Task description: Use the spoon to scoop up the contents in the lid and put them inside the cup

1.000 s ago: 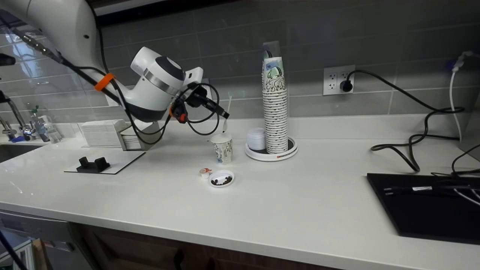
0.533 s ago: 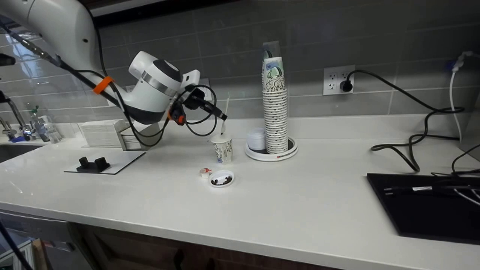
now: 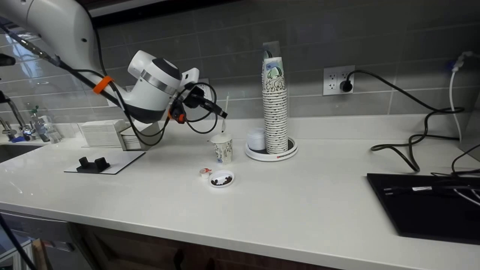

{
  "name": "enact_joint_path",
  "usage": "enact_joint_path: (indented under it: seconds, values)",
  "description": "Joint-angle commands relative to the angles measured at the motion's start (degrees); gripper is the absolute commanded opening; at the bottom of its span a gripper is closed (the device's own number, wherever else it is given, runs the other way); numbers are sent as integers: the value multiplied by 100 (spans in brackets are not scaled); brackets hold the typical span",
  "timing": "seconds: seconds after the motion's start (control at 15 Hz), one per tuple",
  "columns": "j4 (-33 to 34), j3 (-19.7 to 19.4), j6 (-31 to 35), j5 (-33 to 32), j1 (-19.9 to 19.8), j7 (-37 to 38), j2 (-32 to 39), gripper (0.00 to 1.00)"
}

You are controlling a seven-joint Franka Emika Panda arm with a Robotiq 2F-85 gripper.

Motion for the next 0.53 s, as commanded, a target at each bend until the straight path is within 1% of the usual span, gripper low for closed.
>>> enact_joint_path:
  seconds: [0.0,0.2,0.33,0.4,0.47]
  values:
    - [35,-696,430,7,526,201,421,3]
    - [-141,-1157,692,113,932,204,647,3]
    - [-282,-1314,783,143,1096,186,691,3]
    - [-362,-1300,813,167,1087,205,622,3]
    - [-477,-1168,714,166,1010,229,359,3]
